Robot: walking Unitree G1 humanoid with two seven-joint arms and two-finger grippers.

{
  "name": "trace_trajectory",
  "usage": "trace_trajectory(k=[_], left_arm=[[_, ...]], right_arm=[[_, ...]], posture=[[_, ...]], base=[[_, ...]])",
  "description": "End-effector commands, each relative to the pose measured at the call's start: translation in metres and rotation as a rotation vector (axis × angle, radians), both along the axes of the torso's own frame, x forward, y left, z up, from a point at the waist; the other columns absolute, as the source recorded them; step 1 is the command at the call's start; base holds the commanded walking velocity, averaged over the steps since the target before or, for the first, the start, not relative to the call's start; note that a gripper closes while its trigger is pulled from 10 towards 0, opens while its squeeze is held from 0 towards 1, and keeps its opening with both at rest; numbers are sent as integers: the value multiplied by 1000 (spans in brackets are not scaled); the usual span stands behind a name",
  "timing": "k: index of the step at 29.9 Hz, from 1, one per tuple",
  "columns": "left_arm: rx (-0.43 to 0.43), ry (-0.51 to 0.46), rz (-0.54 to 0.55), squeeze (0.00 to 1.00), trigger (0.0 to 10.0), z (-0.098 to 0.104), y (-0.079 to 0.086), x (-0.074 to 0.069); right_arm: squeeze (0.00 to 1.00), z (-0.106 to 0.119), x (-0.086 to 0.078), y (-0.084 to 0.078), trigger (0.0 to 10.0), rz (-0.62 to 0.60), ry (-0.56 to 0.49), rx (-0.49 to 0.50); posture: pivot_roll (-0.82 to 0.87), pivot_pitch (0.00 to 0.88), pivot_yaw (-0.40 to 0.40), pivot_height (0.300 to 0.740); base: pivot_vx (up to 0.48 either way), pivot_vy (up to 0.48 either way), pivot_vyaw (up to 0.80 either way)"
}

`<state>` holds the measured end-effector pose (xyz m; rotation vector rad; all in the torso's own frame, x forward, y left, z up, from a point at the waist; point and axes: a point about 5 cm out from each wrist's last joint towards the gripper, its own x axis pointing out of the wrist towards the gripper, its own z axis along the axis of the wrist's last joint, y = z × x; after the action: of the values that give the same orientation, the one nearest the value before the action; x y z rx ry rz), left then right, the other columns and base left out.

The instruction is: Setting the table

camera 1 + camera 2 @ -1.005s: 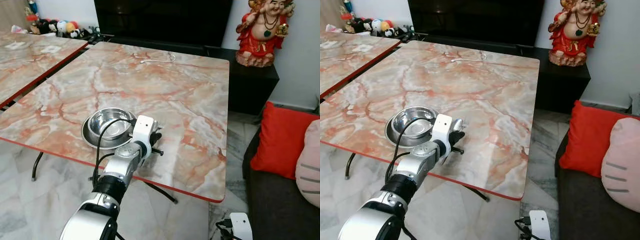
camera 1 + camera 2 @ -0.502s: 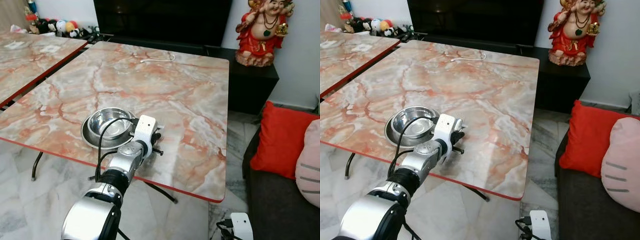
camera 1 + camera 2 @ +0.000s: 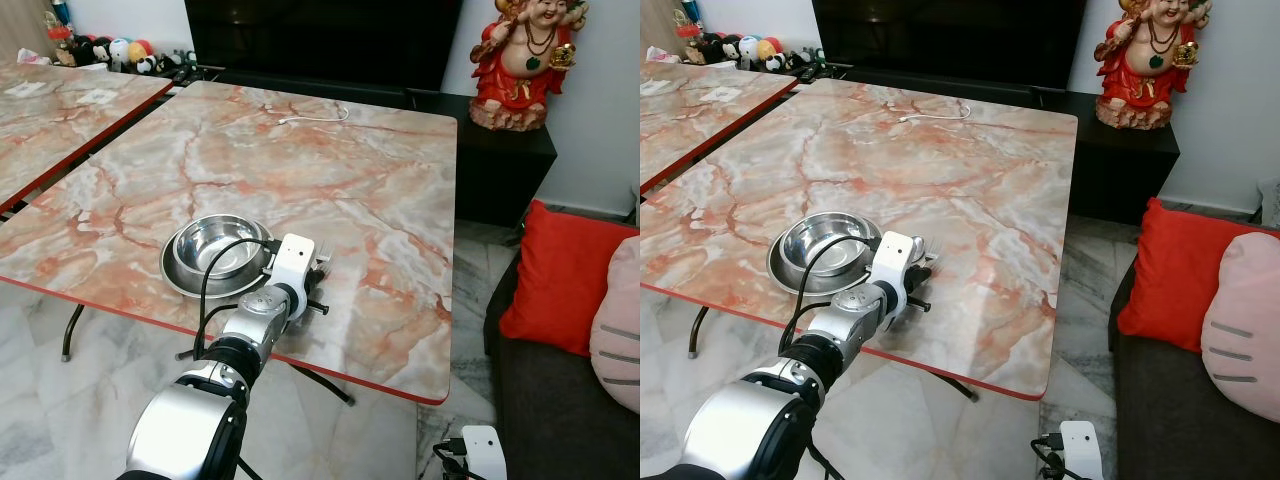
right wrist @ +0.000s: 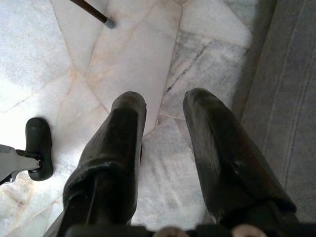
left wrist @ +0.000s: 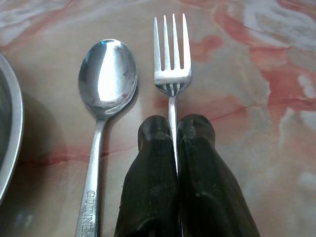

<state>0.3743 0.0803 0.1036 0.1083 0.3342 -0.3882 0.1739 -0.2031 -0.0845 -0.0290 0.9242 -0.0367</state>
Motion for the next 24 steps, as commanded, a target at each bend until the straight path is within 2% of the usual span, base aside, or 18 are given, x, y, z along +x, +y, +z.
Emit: trace_trajectory(k=[1,18,19,24], left_arm=[[18,-6,-3,0,10000,2,-2,1],[24,6,-11,0,10000,-4,-4,-1],[24,6,-10,247,10000,-4,-4,-1],[23,-3,0,267,10000,-2,-3,0]], right_arm=[[0,-1,-4,-2,10000,-16,8,1],[0,-3,-6,0,10000,-24,12,3],[0,-3,-7,0,10000,-24,12,3],[0,-3,-7,1,10000,-26,14,5]], posture=[[24,16,-21,740],[12,26,-12,740],[12,28,-11,740],[11,31,-9,740]], base=[[0,0,0],[0,0,0],[0,0,0],[0,0,0]])
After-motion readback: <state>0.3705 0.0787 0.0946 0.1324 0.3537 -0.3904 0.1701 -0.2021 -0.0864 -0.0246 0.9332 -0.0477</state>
